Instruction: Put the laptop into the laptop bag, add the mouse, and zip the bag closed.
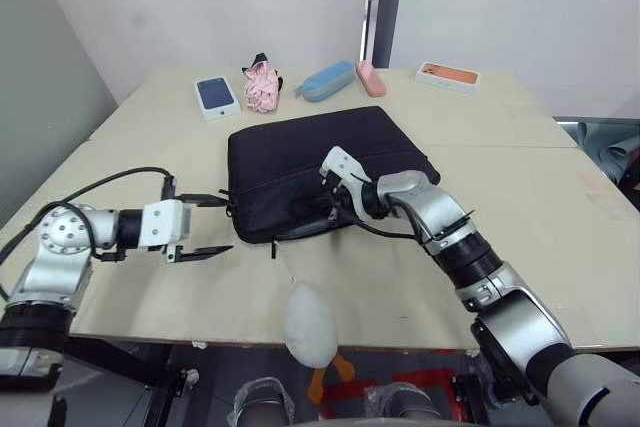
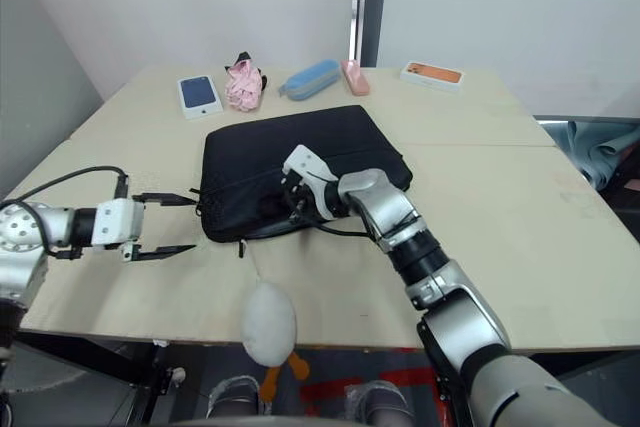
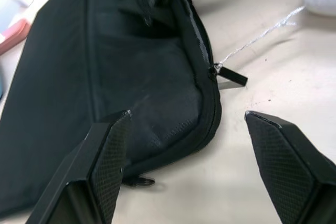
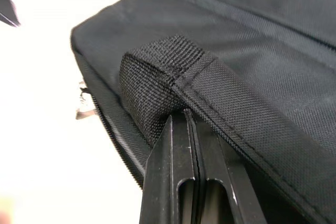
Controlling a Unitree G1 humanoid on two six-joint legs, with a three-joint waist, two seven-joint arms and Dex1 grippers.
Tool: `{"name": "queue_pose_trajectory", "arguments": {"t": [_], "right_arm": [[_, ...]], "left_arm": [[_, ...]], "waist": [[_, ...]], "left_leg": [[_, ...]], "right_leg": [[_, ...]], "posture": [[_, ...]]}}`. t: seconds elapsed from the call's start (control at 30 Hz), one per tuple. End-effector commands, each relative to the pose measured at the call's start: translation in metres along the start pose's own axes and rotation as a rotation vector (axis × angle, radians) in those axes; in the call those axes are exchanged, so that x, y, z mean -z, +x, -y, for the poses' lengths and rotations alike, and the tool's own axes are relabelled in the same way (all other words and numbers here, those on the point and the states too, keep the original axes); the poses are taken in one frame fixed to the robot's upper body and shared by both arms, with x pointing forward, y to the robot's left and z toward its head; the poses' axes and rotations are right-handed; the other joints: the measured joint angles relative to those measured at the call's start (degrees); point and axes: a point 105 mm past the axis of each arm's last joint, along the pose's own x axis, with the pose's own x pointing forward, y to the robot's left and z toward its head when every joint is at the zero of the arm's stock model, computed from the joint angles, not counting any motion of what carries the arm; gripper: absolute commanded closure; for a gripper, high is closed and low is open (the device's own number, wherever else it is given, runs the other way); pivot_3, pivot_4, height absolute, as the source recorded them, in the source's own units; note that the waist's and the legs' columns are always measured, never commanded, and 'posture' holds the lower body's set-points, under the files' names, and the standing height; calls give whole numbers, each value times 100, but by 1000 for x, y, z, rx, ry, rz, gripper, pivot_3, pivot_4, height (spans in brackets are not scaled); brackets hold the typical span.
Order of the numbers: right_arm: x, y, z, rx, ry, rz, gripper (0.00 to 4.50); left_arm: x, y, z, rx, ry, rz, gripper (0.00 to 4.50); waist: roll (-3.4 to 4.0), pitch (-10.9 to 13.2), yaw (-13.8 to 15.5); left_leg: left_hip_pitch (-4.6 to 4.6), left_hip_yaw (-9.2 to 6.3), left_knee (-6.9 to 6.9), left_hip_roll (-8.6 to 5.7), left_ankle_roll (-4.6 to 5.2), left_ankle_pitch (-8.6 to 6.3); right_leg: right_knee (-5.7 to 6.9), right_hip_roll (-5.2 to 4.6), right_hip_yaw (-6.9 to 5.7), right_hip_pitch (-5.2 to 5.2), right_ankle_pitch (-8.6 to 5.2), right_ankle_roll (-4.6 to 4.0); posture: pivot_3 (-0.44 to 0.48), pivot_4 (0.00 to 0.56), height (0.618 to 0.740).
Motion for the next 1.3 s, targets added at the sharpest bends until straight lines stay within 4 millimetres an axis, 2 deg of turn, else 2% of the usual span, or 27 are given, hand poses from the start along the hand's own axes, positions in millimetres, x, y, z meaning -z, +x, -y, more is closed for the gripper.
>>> {"name": "queue_pose_trajectory", "arguments": {"t": [0.03,0.23,0.37,0.6,0.77,0.83,0.9,1.0,1.2,1.3], "right_arm": [[-14,-19,0,16,-24,51,4500],[-13,-28,4,65,-27,42,4500],[-13,-33,2,74,-16,48,4500],[-9,-73,-14,31,13,79,4500],[-8,-111,7,162,-4,96,4500],[1,-132,32,289,-17,42,4500],[23,-151,44,338,-86,-97,3946],[44,-161,47,332,-151,-226,2969],[51,-165,71,369,-163,-278,982],[49,-161,80,368,-182,-289,982]], "left_arm": [[2,9,2,68,70,6,855],[13,33,-13,64,113,7,855],[11,48,-19,30,72,64,2016],[11,54,-37,-74,35,83,4486],[5,53,-40,-71,13,118,4486],[4,49,-41,-64,11,119,4486],[4,41,-43,-53,9,109,4500],[3,29,-49,-50,-13,100,4500],[4,10,-49,-27,-37,74,4500],[4,7,-47,-23,-44,70,4500]], "waist": [[-1,-1,42],[-4,-2,89],[-4,-3,102],[-5,-3,196],[-6,-3,217],[-6,-3,213],[-7,-2,223],[-8,-1,193],[-4,1,44],[-4,1,53]], "left_leg": [[-1,-2,-1,0,-4,2],[4,-1,3,-1,-26,16],[2,-1,10,-3,-28,16],[0,-6,8,-4,-28,16],[3,-5,24,-5,-27,16],[3,-4,25,-4,-28,16],[1,-4,26,-5,-28,16],[-2,-3,18,-3,-28,16],[-1,11,10,0,-27,15],[0,11,14,1,-25,14]], "right_leg": [[0,0,-2,0,0,0],[12,0,1,-1,0,-1],[18,-3,2,-1,0,0],[18,-5,-1,2,1,1],[32,-9,2,5,2,3],[34,-9,3,4,1,2],[33,-9,3,3,1,2],[21,-6,0,3,0,2],[29,-2,11,-6,-3,-4],[33,-2,11,-8,-4,-5]], "posture": [[0,150,740],[0,150,740],[0,150,740],[0,150,740],[0,150,740],[0,150,740],[0,150,740],[0,150,740],[0,150,740],[0,150,740]]}}
